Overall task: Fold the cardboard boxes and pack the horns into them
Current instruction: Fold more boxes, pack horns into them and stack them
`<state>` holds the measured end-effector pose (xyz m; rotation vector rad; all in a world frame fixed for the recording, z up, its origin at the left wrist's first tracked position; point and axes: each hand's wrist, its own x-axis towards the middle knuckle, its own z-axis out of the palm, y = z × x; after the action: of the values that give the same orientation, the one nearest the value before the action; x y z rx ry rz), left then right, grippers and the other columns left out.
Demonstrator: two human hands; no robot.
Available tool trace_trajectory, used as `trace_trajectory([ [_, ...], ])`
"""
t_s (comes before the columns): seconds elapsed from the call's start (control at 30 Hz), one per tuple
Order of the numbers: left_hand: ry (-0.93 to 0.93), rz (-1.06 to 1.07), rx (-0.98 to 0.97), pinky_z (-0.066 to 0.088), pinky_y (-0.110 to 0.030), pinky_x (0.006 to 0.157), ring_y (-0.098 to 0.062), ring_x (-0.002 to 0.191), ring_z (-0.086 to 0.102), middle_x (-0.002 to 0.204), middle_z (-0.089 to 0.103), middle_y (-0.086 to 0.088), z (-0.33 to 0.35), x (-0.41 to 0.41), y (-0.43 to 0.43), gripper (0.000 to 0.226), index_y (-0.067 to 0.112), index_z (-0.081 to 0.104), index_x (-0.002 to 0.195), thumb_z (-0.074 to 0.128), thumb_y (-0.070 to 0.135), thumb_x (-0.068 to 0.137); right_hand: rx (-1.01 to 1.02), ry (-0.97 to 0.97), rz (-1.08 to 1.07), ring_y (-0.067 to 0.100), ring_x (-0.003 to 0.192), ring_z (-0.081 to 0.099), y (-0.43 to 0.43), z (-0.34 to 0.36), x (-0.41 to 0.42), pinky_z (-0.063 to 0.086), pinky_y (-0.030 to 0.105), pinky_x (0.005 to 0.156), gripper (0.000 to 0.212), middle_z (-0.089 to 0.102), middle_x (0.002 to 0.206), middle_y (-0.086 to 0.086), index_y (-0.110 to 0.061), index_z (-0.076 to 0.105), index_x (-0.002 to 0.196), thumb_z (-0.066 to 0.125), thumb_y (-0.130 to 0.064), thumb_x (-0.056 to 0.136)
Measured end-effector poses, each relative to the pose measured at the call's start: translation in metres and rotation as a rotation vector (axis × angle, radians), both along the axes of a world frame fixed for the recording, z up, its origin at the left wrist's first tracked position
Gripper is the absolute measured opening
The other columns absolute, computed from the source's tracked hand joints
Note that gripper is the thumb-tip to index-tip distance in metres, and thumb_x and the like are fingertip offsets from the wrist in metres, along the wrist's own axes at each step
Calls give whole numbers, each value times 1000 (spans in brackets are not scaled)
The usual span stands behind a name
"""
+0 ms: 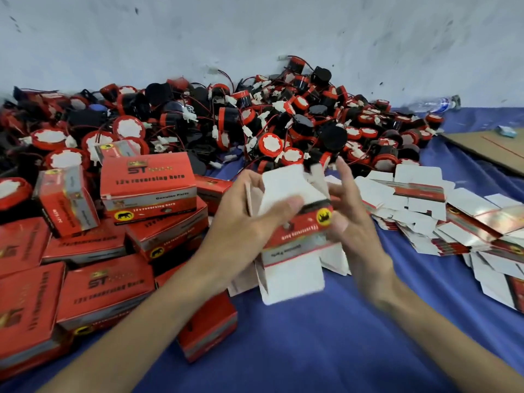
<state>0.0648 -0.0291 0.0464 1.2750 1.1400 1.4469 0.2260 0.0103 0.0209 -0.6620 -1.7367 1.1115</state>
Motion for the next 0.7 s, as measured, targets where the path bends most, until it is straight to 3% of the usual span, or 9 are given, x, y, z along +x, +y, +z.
trace_trajectory([
  [0.03,0,-105,-24,57,-28,65,-14,76,70,83,71,3,-1,-1,0,51,14,47,99,83,32,67,-99,98,16,20,115,54,3,2,1,50,32,90,80,50,124,-3,-36,32,143,61,-55,72],
  [0.1,52,-187,1,54,-23,62,-11,73,65,82,64,0,-8,5,0,45,13,42,94,78,28,72,-75,164,-4,22,102,60,3,1,-2,53,33,80,52,56,116,0,-29,51,127,58,-42,77],
  [0.23,54,75,126,56,-32,74,-24,95,64,111,52,-17,-14,10,1,37,30,47,84,74,48,66,-58,267,-114,31,101,61,-6,-2,-13,52,45,79,21,60,117,6,-25,60,99,63,-34,80],
  [0.3,41,116,146,58,-41,75,-31,95,64,109,54,-21,-14,9,0,41,26,47,89,74,47,66,-105,304,-154,29,89,61,-10,-2,-17,52,43,73,14,61,107,7,-30,60,94,66,-32,82],
  [0.43,44,143,177,56,-45,69,-33,80,61,88,52,-16,-18,11,0,41,25,43,80,75,45,65,-156,373,-202,21,89,64,-18,-7,-24,55,42,78,22,64,97,-1,-40,62,105,61,-33,85],
  [0.57,139,136,216,52,-34,65,-12,68,52,72,46,9,-22,12,2,35,36,44,87,70,51,69,-112,401,-266,12,72,59,-22,-6,-26,53,28,63,25,61,76,-7,-44,59,109,65,-46,84],
  [0.7,268,79,263,49,-15,57,1,64,57,71,57,15,-20,13,3,16,43,53,96,63,43,83,-183,472,-258,14,89,66,-16,-13,-24,55,27,68,18,69,93,-7,-34,64,98,52,-41,87],
])
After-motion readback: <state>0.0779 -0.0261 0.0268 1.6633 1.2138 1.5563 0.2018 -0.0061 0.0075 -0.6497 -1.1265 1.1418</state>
